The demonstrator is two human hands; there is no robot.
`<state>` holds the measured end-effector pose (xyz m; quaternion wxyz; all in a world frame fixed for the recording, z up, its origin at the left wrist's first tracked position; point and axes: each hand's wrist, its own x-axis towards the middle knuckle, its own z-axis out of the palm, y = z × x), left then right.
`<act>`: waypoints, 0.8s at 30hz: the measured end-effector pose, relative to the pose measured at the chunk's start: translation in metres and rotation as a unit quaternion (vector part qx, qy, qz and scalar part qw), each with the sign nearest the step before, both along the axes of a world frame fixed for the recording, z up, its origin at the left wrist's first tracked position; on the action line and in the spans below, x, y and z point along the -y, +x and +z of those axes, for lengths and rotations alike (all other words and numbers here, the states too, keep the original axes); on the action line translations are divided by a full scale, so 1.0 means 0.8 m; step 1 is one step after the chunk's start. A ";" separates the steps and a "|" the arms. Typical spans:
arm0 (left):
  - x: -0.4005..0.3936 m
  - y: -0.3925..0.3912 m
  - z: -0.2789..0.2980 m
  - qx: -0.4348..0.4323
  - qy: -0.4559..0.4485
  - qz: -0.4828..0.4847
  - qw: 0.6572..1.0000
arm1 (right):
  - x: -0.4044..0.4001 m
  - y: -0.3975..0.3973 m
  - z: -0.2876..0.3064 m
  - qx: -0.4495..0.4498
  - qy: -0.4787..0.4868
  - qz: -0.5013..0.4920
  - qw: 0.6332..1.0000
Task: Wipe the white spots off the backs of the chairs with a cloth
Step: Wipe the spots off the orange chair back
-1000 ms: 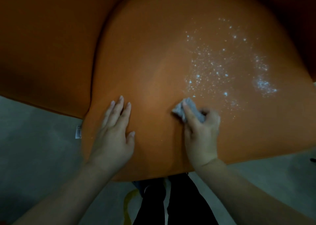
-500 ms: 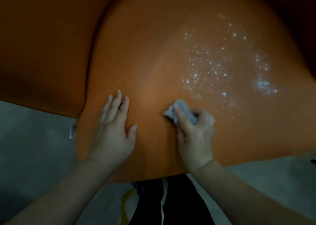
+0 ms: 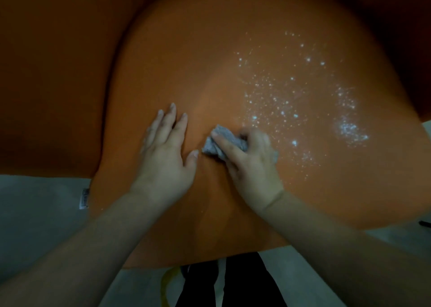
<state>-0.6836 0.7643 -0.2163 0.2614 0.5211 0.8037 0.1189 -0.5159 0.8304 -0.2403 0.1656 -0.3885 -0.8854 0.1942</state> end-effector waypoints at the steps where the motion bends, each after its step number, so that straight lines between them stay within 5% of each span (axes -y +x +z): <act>1: -0.005 0.001 -0.001 0.001 0.003 -0.003 1.000 | -0.022 -0.008 0.000 0.001 0.008 0.007 1.000; 6: -0.034 -0.005 -0.009 -0.023 0.017 -0.007 1.000 | -0.066 0.013 -0.004 0.000 -0.021 -0.166 0.986; 10: -0.087 -0.020 -0.019 -0.087 0.032 0.012 0.996 | -0.020 0.022 -0.004 -0.001 -0.018 -0.093 0.996; 14: -0.106 -0.018 -0.040 -0.155 0.016 -0.030 0.987 | -0.078 -0.006 -0.004 0.008 0.010 -0.043 0.999; 19: -0.105 -0.016 -0.055 -0.183 0.025 -0.027 0.982 | -0.120 0.007 -0.007 0.005 -0.025 -0.176 0.984; 24: -0.108 -0.013 -0.056 -0.185 0.026 -0.022 0.982 | -0.096 -0.009 -0.001 0.005 0.002 -0.030 1.000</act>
